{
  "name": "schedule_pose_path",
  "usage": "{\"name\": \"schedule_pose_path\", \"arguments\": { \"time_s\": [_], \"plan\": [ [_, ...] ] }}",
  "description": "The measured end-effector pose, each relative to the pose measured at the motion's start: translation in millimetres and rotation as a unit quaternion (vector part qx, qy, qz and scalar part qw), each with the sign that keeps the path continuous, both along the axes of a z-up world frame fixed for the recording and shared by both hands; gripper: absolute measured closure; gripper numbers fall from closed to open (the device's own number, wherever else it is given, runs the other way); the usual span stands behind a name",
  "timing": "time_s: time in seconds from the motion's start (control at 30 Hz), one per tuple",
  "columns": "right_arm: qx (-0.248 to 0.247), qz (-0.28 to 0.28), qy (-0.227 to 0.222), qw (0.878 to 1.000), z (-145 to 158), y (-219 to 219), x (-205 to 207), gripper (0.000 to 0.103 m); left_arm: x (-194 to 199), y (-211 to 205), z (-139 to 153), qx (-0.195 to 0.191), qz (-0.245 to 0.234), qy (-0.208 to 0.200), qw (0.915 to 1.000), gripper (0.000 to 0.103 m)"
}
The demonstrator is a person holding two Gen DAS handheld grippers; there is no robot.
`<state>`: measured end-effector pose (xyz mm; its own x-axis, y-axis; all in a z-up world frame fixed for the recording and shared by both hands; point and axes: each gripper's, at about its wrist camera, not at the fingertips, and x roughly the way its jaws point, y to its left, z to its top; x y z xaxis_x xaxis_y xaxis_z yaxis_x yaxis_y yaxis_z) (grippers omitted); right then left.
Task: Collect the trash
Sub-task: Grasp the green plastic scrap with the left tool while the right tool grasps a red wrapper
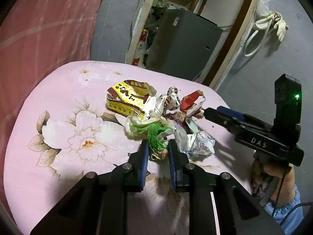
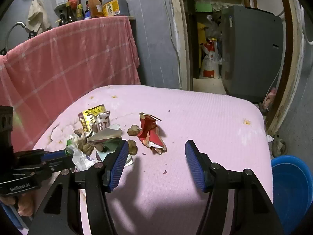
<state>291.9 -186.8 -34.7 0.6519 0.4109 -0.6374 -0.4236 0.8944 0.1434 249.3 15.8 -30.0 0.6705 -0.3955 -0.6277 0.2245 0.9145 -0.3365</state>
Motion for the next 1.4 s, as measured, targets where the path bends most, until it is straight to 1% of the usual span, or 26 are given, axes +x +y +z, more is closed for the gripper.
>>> {"name": "schedule_pose_path", "arguments": {
  "time_s": [0.17, 0.3, 0.43, 0.57, 0.67, 0.73, 0.77, 0.83, 1.0, 1.13, 1.3, 1.4],
  "plan": [
    [-0.008, 0.001, 0.006, 1.0, -1.3, 2.3, 1.3, 0.045, -2.4, 7.8, 1.6, -0.02, 0.022, -0.006, 0.9996, 0.089],
    [-0.011, 0.002, 0.016, 1.0, -2.7, 3.2, 4.7, 0.045, -8.5, 23.8, 2.6, -0.045, 0.058, -0.021, 0.9971, 0.09],
    [-0.021, 0.004, 0.039, 0.999, -5.9, 9.8, 16.7, 0.045, -4.1, 36.2, -3.0, -0.067, 0.083, -0.003, 0.9944, 0.091],
    [-0.04, 0.013, 0.053, 0.998, -9.5, 19.6, 25.1, 0.046, -1.9, 40.7, -4.3, -0.075, 0.085, 0.003, 0.9935, 0.091],
    [-0.049, 0.025, 0.061, 0.997, -12.8, 26.2, 28.4, 0.062, -4.0, 42.1, -3.9, -0.082, 0.084, -0.001, 0.9931, 0.091],
    [-0.048, 0.032, 0.063, 0.996, -14.4, 27.3, 28.4, 0.084, -6.1, 42.8, -2.3, -0.089, 0.083, -0.006, 0.9926, 0.091],
    [-0.048, 0.032, 0.064, 0.996, -15.1, 27.2, 28.4, 0.089, -8.2, 44.5, -1.6, -0.093, 0.082, -0.009, 0.9922, 0.091],
    [-0.047, 0.032, 0.064, 0.996, -15.7, 27.2, 27.9, 0.089, -12.7, 46.3, 0.6, -0.101, 0.08, -0.017, 0.9915, 0.091],
    [-0.041, 0.031, 0.049, 0.997, -13.4, 25.0, 19.9, 0.091, -23.2, 51.5, 4.9, -0.116, 0.077, -0.041, 0.9894, 0.091],
    [-0.021, 0.022, 0.018, 0.999, -7.0, 18.7, 8.1, 0.091, -30.9, 51.0, 11.4, -0.116, 0.07, -0.06, 0.989, 0.091],
    [0.009, 0.007, -0.036, 0.999, 4.0, 8.1, -9.7, 0.091, -39.3, 31.4, 21.4, -0.084, 0.049, -0.086, 0.9916, 0.091],
    [0.037, -0.002, -0.067, 0.997, 11.2, -2.2, -20.9, 0.091, -48.5, 14.5, 29.8, -0.048, 0.042, -0.117, 0.9911, 0.091]
  ]
}}
